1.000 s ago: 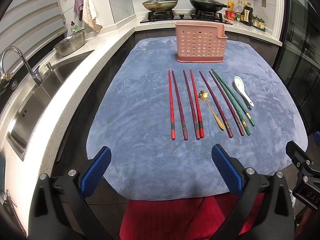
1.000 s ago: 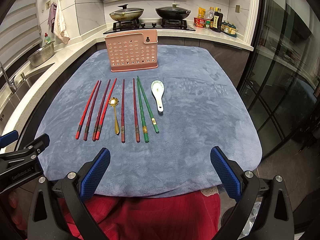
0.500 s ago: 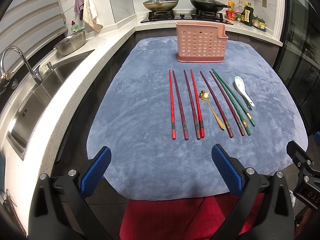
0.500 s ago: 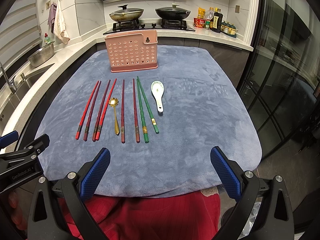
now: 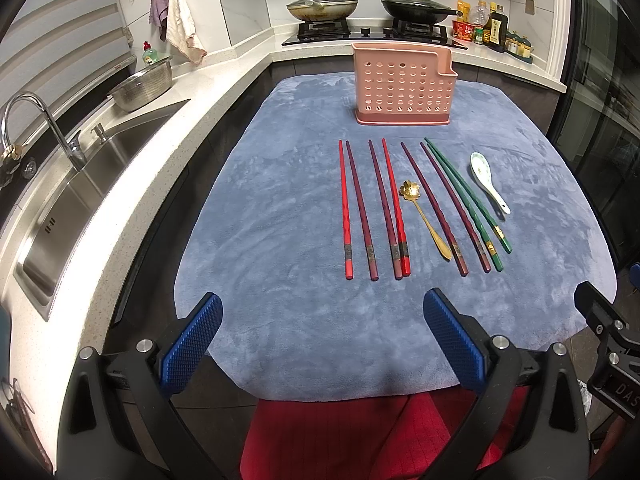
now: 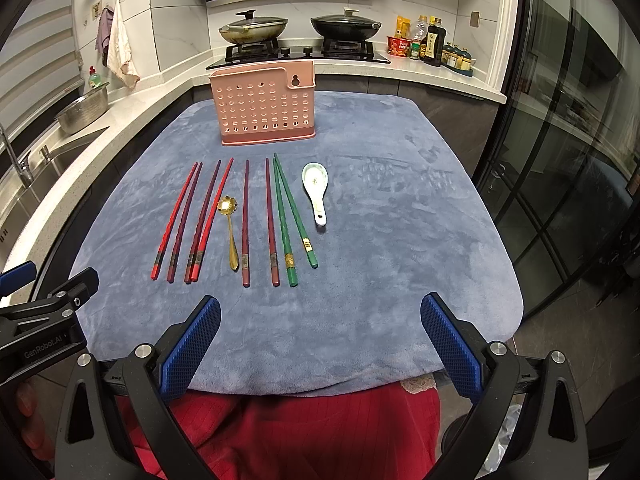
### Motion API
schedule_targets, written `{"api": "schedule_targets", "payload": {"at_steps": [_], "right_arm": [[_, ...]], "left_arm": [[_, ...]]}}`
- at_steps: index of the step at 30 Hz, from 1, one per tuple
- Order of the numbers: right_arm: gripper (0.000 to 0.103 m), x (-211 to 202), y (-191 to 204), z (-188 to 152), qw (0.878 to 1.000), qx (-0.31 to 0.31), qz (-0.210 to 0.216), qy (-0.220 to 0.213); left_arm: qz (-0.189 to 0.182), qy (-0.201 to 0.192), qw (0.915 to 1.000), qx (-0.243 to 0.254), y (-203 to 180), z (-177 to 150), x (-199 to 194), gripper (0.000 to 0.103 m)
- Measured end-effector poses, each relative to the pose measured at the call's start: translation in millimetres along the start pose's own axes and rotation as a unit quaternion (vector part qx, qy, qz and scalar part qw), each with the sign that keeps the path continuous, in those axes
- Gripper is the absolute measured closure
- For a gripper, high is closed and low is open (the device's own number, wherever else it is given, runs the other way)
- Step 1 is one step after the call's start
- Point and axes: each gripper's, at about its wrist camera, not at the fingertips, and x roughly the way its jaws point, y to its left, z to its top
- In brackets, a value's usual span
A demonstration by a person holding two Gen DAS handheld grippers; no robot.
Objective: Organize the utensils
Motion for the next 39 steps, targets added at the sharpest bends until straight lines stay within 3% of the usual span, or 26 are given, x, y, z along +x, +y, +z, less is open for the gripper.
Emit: {"api": "schedule_targets", "payload": {"at_steps": [20, 31, 39], "right_arm": [[0.007, 3, -5, 2, 1.000, 0.009, 0.005, 0.002], [0.007, 35, -14, 10, 0.999, 0.027, 0.004, 0.026], [0.007, 71, -19, 23, 0.998, 0.039, 0.006, 0.049]], "left_arm": [[-0.004, 0.015, 0.9997, -0.017, 17, -1, 11, 0.007], [0.003, 0.061, 0.9965, -0.057, 31, 9, 71, 0.007], [-0.014, 0.088, 0.9941, -0.062, 29, 15, 118, 0.018]]}}
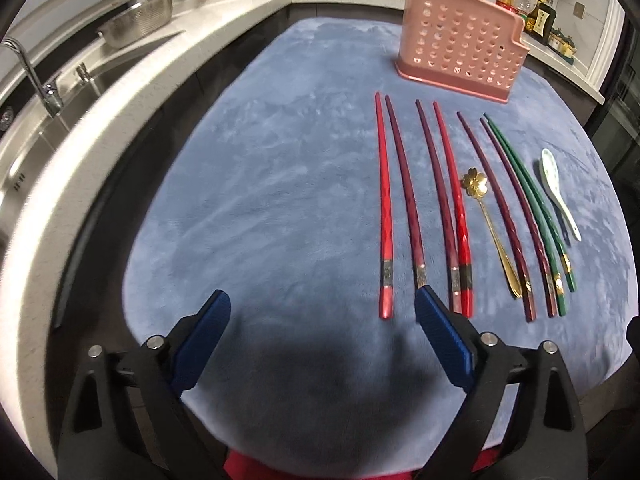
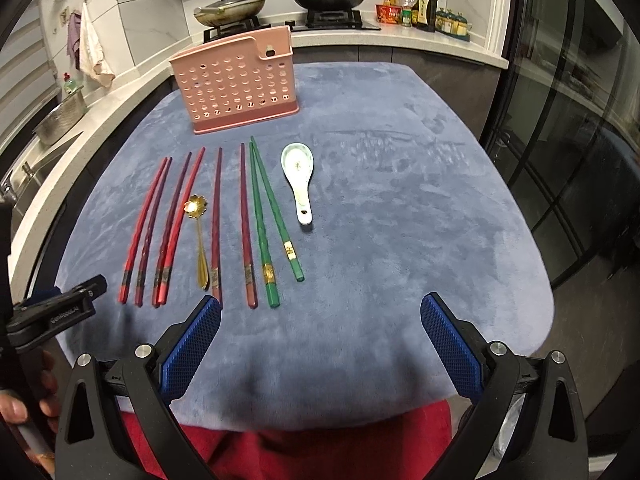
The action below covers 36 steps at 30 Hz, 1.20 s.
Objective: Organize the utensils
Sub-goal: 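Grasp a red chopstick with the left tool while the right tool grasps the white ceramic spoon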
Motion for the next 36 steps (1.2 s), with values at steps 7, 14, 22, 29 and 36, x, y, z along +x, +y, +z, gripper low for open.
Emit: {"api": "schedule_targets", "payload": {"at_steps": [7, 14, 22, 29, 36], "right_arm": [[0.007, 26, 1, 17, 1.000, 0.004, -0.008, 0.004], [0.012, 47, 0, 38, 1.000, 0.005, -0.002, -0.001], [0.038, 78, 8, 63, 1.000, -0.005, 0.012, 0.002], [0.070, 103, 4, 71, 0.999, 0.003, 0.027, 0.025], [0.085, 123, -3, 73, 0.997, 0.024, 0.051, 0.046]], "left_arm": [[-0.024, 0.032, 0.9992, 0.001, -3, 7, 32, 0.039], [-0.028, 0.032, 0.9989, 0.019, -13, 8, 41, 0.047], [-0.028, 0.028, 0.9990, 0.022, -16, 9, 44, 0.053], [-0.041, 0.030, 0.9983, 0.030, -20, 13, 43, 0.085], [-0.040, 0.036, 0.9981, 0.031, -22, 14, 44, 0.089]]}}
